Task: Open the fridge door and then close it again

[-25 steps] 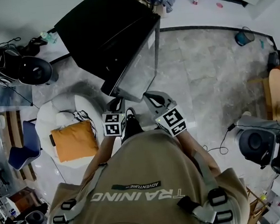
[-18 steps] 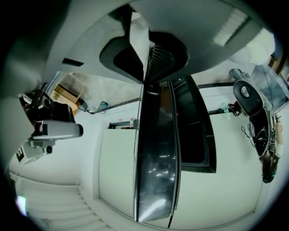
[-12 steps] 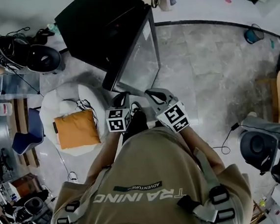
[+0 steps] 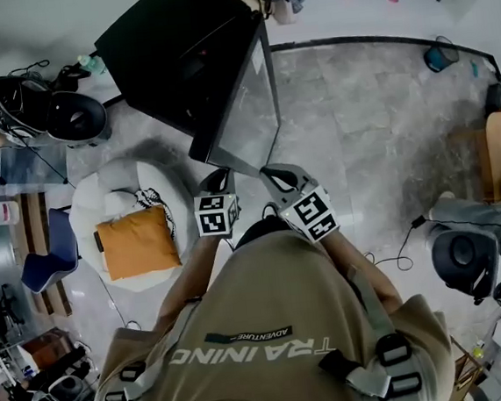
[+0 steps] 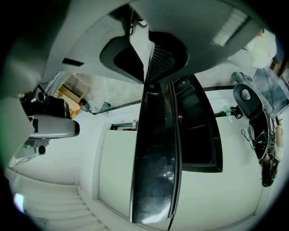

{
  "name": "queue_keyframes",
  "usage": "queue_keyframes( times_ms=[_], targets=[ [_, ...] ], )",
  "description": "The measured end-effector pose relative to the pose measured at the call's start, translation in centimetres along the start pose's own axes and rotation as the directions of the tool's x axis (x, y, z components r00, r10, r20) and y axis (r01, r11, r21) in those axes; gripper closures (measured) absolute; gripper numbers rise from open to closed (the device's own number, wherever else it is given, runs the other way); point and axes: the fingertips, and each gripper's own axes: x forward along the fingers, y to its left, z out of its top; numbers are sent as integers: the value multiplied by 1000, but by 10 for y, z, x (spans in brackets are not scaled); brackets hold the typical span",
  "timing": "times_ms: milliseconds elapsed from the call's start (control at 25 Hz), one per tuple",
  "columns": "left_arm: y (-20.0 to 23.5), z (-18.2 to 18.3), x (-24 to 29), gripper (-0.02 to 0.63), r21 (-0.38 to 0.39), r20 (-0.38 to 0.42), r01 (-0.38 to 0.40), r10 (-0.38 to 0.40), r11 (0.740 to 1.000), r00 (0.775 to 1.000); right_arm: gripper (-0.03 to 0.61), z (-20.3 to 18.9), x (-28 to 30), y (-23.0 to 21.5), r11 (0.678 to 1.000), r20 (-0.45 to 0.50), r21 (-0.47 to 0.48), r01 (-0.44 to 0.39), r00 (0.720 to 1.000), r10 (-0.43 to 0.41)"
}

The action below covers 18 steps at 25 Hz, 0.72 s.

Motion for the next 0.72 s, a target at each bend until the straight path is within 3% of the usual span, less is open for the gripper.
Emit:
queue_keyframes(
  times_ms=[200, 400, 720],
  targets=[
    [-16, 2, 1, 583, 5, 12, 68, -68, 998, 998, 583, -1, -8, 1, 997, -31, -44, 64, 997, -66],
    [-21, 2, 1, 583, 14, 0, 107, -107, 994, 994, 583, -5, -14, -5, 990, -35, -18, 142, 989, -143],
    [-49, 3, -2, 583, -35, -23, 93, -93, 995, 995, 583, -5, -32, -27, 993, -29, -31, 112, 993, -113]
  ],
)
